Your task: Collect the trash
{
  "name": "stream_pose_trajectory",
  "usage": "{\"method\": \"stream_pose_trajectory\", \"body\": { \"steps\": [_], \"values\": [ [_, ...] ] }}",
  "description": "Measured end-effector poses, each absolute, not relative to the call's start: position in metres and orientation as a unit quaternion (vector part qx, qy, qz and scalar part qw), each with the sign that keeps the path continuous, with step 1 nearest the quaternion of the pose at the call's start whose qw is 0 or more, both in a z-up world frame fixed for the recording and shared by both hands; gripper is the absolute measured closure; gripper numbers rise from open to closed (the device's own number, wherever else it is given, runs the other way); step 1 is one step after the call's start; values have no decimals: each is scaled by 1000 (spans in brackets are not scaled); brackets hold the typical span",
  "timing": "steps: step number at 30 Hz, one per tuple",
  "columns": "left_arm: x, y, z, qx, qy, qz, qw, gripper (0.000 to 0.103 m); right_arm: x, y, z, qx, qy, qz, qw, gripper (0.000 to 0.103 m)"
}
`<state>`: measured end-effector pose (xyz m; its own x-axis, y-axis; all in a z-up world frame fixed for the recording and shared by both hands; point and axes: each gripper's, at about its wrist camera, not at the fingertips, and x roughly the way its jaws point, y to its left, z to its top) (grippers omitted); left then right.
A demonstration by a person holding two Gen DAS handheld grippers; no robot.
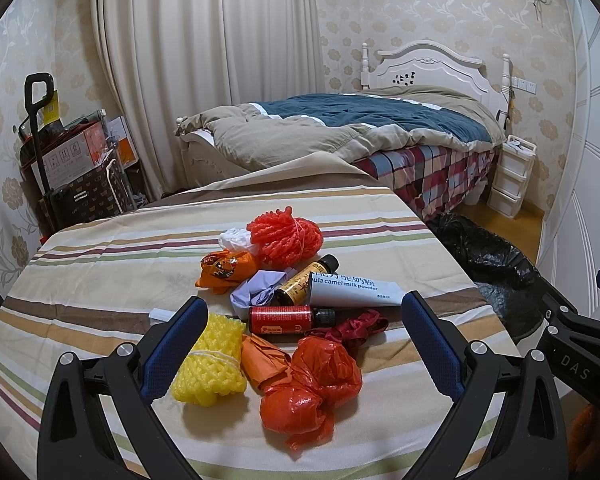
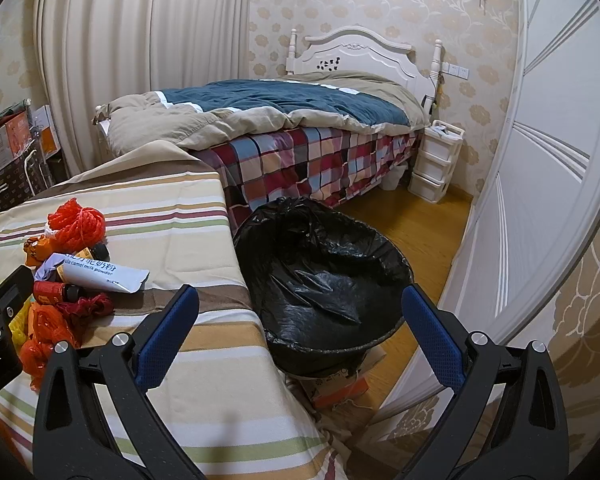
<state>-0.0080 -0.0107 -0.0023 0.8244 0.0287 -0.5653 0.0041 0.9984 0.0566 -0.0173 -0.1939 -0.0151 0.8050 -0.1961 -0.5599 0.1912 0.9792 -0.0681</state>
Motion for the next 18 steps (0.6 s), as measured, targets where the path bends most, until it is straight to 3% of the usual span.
{"method": "stream_pose_trajectory", "body": {
  "steps": [18],
  "values": [
    [-8,-10,-3,28,298,7,954,6,-18,-195,-17,-4,296,-102,950,4]
  ]
}}
